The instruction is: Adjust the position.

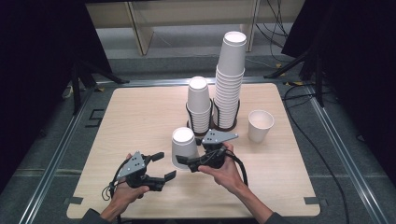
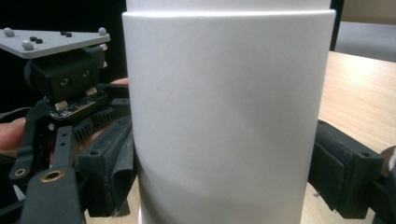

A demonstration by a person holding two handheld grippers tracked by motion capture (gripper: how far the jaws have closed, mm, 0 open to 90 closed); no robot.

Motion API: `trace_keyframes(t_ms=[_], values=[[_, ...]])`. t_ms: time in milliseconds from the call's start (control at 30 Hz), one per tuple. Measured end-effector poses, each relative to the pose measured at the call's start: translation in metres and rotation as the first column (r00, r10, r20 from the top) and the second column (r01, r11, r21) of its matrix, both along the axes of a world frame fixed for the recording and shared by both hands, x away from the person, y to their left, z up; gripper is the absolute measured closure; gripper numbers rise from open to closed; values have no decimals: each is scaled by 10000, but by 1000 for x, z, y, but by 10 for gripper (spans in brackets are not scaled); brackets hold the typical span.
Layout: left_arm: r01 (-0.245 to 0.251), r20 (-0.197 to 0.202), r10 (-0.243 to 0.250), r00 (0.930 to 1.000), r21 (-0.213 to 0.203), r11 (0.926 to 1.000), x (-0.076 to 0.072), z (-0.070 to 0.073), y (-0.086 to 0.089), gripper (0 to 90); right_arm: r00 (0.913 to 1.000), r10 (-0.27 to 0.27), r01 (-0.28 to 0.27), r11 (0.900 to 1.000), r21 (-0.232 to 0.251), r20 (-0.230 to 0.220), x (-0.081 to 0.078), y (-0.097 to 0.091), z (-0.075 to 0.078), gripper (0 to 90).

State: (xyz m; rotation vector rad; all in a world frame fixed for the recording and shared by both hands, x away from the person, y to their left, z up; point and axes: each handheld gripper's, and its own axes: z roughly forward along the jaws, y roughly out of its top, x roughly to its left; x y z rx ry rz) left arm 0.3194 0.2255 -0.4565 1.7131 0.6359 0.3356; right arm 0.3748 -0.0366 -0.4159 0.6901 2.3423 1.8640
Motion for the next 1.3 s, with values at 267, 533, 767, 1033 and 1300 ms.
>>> trace_keyframes(t_ms=[267,533,767,1033,1300], values=[[158,-167,-163,9997,-281,9995,1,0,-1,141,9995,225,-221,9996,-174,217,-4,14,-5,184],[152,-296,-158,9994,-204,9997,1,-2,-5,81,9992,306,-304,9995,-64,252,-9,27,-8,185],[58,-332,-68,9994,-289,9996,1,-2,-7,11,9990,435,-436,9990,71,88,-14,33,-8,186],[241,-398,-254,9989,-336,9991,1,-2,-8,11,9959,903,-902,9958,174,-105,-21,44,-11,186],[321,-144,-327,9994,-355,9989,0,0,-7,92,9949,998,-1001,9945,299,119,-20,44,-12,167]])
